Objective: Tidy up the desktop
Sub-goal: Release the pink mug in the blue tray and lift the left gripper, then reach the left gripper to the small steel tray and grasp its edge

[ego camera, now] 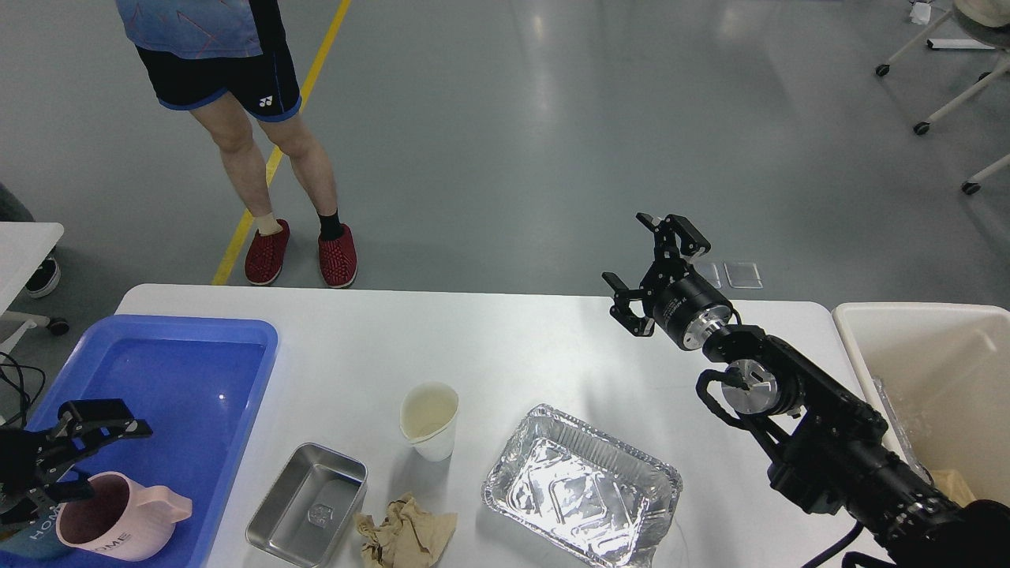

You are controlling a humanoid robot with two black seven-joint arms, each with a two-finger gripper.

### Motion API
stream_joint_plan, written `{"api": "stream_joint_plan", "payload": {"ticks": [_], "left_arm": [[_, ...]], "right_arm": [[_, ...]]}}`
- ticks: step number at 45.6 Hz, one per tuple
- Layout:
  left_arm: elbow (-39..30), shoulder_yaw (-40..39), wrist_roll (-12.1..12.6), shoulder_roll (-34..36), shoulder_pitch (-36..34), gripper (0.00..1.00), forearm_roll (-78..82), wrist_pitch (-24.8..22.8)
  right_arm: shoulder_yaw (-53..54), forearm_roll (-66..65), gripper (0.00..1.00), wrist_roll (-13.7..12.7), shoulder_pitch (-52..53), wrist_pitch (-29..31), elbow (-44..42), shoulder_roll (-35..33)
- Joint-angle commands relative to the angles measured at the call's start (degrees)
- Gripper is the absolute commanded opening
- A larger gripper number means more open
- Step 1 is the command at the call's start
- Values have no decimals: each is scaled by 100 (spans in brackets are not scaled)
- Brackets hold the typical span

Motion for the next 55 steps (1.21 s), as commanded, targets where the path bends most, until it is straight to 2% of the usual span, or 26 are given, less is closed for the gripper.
{"api": "stream_joint_plan", "payload": {"ticks": [1,12,19,22,28,34,40,43,55], "left_arm": [[-205,-22,13,255,-27,96,0,-10],[-715,-49,5,1187,-474,96,0,-230],[-733,-49,5,1705,-1081,96,9,-686],[-715,-40,13,1741,-1301,96,9,-766],[-671,-40,22,1557,-1380,96,18,-617],[-627,39,110,618,-1275,96,123,-143],[-381,214,540,-323,-1213,96,281,86],[-294,311,672,-815,-1213,96,457,227],[506,1295,716,-2371,-1240,96,809,657]], "right_arm": [[-2,0,100,1,8,0,0,5],[-2,0,100,1,8,0,-9,5],[-2,0,100,1,8,0,-9,5],[-2,0,100,1,-1,0,-9,5],[-2,0,100,1,-1,0,-9,75],[-2,0,100,1,-1,0,0,93],[-2,0,100,1,-10,0,0,93],[-2,0,100,1,-19,0,9,93],[-2,0,100,1,-80,0,18,93]]}}
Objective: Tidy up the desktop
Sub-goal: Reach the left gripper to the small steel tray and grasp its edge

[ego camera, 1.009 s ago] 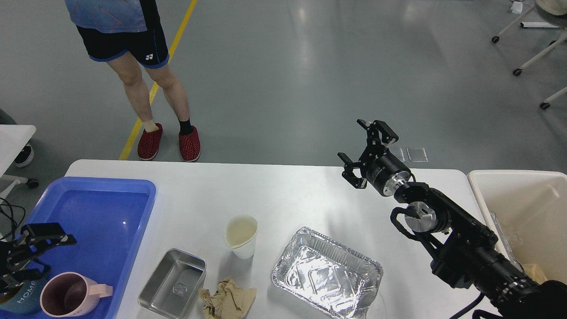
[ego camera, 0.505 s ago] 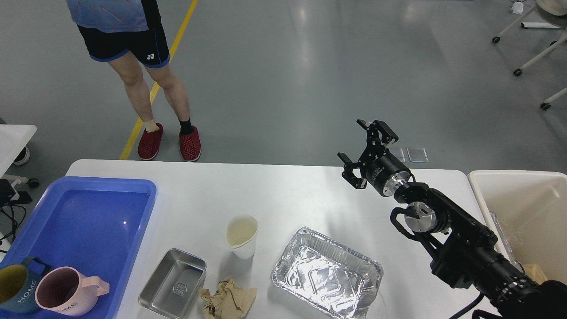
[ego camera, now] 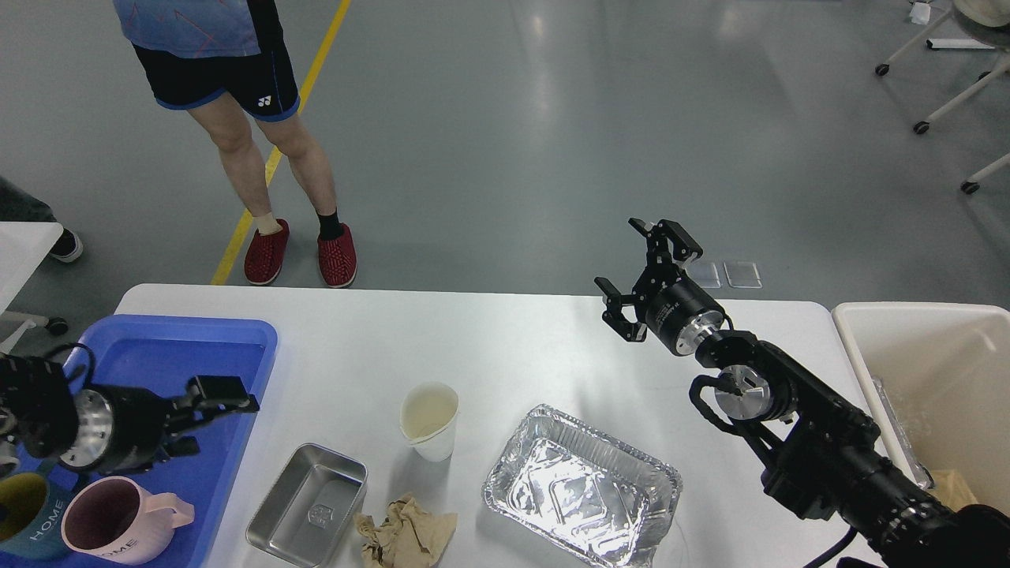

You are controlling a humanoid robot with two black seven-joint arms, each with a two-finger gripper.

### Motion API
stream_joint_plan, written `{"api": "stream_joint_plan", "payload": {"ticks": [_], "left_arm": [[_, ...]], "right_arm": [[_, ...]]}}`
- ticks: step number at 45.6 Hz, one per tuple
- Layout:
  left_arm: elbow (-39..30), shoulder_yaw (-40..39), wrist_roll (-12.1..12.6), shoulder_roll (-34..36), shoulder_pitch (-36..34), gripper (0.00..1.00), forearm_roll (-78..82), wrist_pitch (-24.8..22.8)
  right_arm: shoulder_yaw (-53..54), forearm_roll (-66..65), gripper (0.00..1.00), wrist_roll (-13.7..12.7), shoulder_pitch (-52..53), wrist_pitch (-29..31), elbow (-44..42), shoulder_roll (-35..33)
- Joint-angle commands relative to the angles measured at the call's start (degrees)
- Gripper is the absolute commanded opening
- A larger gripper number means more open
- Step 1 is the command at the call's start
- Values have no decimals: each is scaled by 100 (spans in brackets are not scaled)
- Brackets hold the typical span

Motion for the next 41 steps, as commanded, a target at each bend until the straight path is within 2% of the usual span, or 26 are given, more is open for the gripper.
{"api": "stream_joint_plan", "payload": {"ticks": [1,6,14,30,34,38,41], "left_arm": [[468,573,4,-703,-31,96,54,202],[890,952,-5,-1090,-49,95,150,272],[1242,979,-14,-1644,-22,95,177,290],[1418,1049,-5,-1890,30,88,177,413],[1418,1154,-5,-1890,30,78,177,422],[1418,1251,-5,-1890,30,57,177,413],[1418,1286,4,-1925,30,48,177,413]], "right_arm": [[0,0,100,0,-14,0,0,-9],[0,0,100,0,-31,0,0,-9],[0,0,100,0,-163,9,17,-9],[0,0,100,0,-225,18,0,-53],[0,0,100,0,-225,18,-9,-62],[0,0,100,0,-233,18,-26,-53],[0,0,100,0,-242,18,-26,-62]]}}
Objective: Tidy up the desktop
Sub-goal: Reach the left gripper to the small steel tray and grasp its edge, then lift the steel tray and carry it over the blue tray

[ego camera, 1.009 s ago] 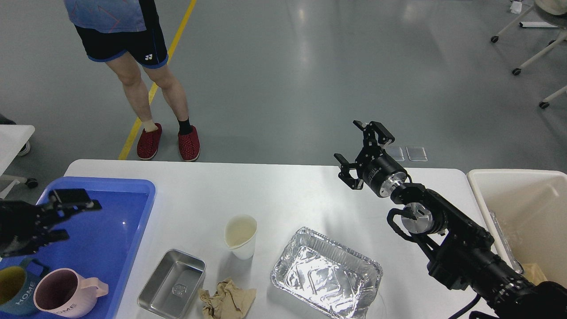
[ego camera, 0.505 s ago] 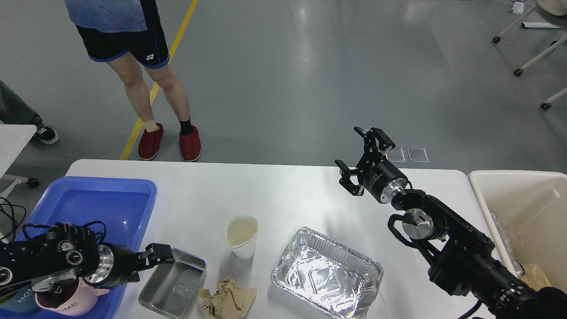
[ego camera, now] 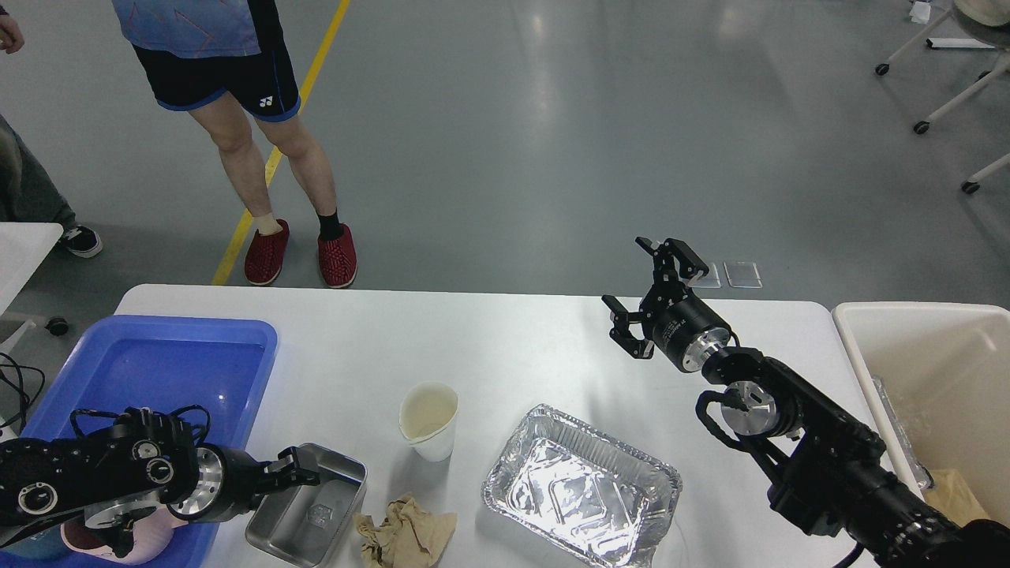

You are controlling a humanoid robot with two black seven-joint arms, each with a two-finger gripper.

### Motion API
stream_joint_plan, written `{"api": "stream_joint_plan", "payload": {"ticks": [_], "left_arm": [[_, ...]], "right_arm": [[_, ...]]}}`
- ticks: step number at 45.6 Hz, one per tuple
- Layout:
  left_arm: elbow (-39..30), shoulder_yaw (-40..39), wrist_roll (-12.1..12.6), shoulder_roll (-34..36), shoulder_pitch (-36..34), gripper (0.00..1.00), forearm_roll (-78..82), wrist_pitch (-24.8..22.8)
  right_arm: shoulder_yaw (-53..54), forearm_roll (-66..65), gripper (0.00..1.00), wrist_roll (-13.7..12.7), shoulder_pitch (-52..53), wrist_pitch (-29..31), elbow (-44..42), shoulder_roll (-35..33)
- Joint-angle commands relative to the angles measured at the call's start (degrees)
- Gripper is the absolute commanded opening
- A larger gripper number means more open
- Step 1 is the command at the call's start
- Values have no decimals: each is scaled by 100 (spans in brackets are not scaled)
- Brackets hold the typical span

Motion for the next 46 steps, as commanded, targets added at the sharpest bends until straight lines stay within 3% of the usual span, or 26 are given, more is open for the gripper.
{"api": "stream_joint_plan", "payload": {"ticks": [1,19,34,46], "left_arm": [[0,81,9,-53,0,46,0,-2],[0,81,88,-71,-9,26,-9,15],[-27,28,536,43,-26,5,-88,-29],[-123,-147,466,219,-70,0,-79,-143]], "right_arm": [[0,0,100,0,-15,0,-9,1],[9,0,100,0,-23,0,-17,-7],[9,-9,100,0,-32,0,-35,-7],[9,0,100,0,-32,0,-35,-16]]}}
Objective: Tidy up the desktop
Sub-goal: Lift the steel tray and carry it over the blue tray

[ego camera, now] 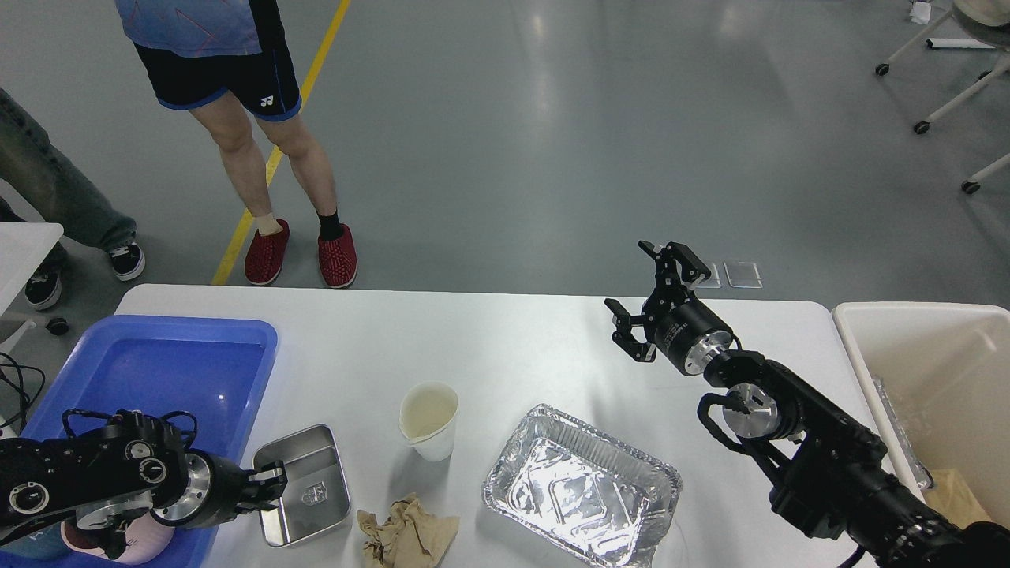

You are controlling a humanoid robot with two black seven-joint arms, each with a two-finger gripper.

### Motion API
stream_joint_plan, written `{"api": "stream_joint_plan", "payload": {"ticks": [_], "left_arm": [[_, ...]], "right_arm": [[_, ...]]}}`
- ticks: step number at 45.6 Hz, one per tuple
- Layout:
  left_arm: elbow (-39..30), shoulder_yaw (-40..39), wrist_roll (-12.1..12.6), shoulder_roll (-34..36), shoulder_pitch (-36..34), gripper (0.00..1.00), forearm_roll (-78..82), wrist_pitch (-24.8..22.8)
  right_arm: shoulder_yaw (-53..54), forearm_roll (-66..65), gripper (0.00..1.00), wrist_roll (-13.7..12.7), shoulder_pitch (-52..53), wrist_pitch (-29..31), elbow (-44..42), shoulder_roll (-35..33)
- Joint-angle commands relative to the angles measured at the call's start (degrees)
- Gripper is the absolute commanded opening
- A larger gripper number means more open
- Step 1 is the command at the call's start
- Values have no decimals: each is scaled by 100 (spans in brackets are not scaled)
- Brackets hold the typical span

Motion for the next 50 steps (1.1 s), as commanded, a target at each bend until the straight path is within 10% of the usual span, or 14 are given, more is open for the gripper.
{"api": "stream_joint_plan", "payload": {"ticks": [1,21,50], "left_arm": [[-78,-165,-37,102,-14,0,8,-100],[-1044,-535,77,2017,-1306,0,-18,-830],[-1775,-1440,-28,5094,-1456,0,-97,-2157]], "right_arm": [[0,7,100,0,0,-9,0,-3],[52,7,100,0,9,-9,18,-108],[88,7,100,0,18,-26,18,-161]]}}
